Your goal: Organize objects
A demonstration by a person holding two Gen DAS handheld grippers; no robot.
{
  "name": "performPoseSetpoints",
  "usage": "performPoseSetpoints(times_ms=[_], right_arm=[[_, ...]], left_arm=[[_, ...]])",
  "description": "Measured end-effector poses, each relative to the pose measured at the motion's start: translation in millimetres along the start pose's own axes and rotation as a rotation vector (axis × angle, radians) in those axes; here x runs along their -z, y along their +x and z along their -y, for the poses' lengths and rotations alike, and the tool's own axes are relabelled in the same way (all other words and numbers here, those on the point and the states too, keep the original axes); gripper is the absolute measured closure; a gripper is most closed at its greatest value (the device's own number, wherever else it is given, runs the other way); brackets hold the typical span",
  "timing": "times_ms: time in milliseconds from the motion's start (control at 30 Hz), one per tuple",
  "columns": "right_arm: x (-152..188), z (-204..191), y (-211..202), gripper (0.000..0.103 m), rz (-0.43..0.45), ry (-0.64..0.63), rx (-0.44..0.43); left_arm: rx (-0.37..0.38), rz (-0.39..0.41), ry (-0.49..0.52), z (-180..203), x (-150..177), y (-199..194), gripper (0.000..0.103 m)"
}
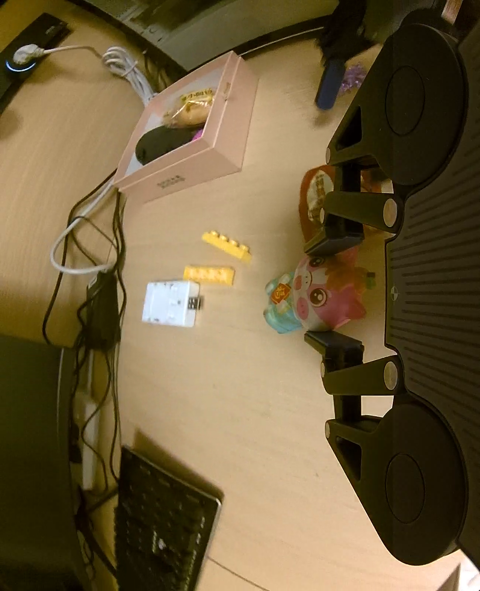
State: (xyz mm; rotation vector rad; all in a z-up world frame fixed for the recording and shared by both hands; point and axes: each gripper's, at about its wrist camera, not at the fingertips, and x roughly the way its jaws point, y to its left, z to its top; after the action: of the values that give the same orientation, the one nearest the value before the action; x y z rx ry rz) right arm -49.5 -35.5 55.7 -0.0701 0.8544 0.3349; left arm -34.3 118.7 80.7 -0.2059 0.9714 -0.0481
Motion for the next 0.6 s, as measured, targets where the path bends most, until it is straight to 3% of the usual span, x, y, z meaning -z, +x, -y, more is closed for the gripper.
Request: performPoseSetpoints(times_ms=[100,233,400,600], right_arm=[[-13.4,-18.2,20.3,0.000,-0.043,-0.005,-0.034],[-21.3,-38.3,41.7,0.000,-0.091,-0.040,-0.002],[-14.1,-39.2,32.4,0.025,-0.095,-0.078,0.028],[-9.4,-4.8,-3.6,0.026,-0.042,-0.022,0.077]], left_arm=[[-0.001,0.000,-0.005,-7.4,3.5,-4.9,0.054],[-0.008,-0.010,-0.007,-14.5,7.8,-6.4,0.054],[0.020,-0.015,0.014,-8.5,7.3,-4.6,0.054],[0.063,-0.021,0.079,16.4,2.7,-1.4,0.054]])
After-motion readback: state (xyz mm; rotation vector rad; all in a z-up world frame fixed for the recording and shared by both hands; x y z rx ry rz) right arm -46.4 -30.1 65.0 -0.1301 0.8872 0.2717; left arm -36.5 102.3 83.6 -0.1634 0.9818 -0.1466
